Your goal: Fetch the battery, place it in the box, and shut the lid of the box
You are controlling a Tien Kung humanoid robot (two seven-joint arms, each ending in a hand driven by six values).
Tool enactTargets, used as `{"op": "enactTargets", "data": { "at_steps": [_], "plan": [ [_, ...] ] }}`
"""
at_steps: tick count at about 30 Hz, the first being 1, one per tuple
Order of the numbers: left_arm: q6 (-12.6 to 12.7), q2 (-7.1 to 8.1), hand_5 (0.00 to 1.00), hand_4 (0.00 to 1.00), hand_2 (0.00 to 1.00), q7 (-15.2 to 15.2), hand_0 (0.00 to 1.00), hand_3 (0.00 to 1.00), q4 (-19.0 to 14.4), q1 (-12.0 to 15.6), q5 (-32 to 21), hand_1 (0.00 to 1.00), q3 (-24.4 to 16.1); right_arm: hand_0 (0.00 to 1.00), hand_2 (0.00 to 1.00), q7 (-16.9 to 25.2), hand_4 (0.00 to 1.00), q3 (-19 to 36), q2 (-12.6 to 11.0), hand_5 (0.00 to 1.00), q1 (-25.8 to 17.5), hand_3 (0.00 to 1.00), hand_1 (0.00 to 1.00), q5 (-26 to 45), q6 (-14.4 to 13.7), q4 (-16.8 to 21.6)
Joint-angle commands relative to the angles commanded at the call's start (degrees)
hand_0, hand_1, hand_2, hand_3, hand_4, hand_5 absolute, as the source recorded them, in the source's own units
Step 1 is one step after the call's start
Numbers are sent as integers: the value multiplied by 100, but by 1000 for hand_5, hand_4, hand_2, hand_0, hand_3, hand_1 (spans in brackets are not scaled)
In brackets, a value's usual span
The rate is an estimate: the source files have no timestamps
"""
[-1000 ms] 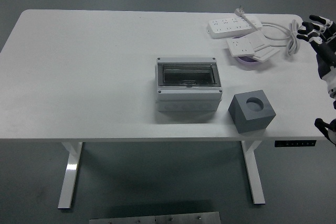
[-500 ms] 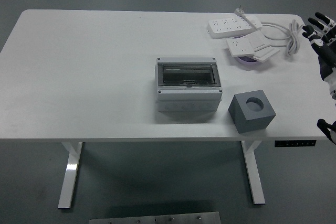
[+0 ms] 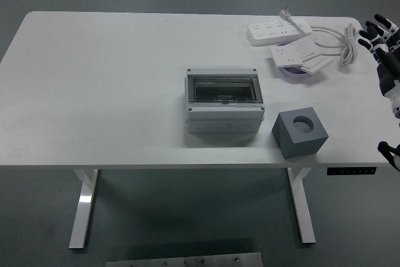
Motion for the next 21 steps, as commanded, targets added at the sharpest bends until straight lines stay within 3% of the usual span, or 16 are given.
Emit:
{"op": "enactTargets", "data": {
  "at_steps": [21],
  "plan": [
    [-38,-47,2,500,573,6,632,541,6,-38,114,698,-57,794,789,-78,912,40,-15,449,-6,810,758,1,54,79]
  ]
}}
